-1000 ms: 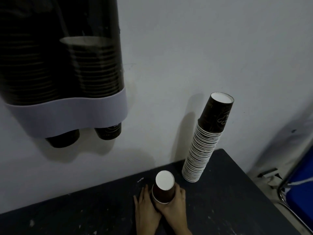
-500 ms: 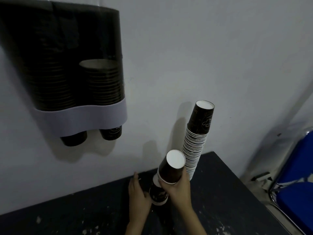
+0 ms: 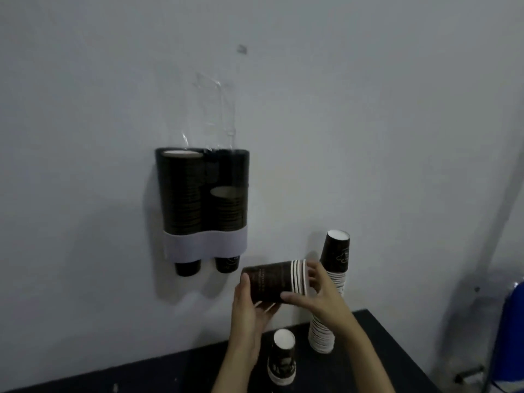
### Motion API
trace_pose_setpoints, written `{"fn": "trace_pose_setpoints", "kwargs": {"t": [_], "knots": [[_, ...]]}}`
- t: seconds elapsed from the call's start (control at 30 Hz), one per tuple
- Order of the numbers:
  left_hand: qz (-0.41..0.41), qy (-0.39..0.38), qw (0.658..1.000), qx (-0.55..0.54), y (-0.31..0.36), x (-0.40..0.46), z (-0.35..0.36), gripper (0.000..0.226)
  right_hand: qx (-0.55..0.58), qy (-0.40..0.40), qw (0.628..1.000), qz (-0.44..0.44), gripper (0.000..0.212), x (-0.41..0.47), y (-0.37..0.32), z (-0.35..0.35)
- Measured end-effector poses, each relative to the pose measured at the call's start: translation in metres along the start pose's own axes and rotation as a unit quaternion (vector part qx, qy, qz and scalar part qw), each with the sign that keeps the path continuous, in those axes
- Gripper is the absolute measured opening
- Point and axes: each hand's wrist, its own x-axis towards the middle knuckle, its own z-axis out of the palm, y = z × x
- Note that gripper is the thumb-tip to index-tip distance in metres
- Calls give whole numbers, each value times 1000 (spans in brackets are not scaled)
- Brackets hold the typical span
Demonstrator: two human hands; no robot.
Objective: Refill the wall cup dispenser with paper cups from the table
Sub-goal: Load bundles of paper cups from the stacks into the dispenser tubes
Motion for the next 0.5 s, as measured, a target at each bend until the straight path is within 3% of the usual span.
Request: {"fn": "trace_pose_setpoints", "kwargs": {"t": [0.1, 0.2, 0.3, 0.4, 0.5], "knots": [[15, 30, 997, 68, 19, -8, 6, 57, -8, 22, 998, -65, 63, 13, -58, -6], [57, 76, 979, 180, 26, -8, -4, 62, -25, 126, 977, -172, 62, 46, -137, -18], [94, 93, 967, 218, 25, -8, -23, 61, -43, 198, 952, -229, 69, 83, -220, -24], [106, 125, 957, 239, 28, -8, -30, 55, -121, 190, 951, -213, 69, 126, -274, -17], [94, 122, 960, 234, 44, -1, -38, 56, -279, 141, 940, -137, 69, 159, -284, 10]]}}
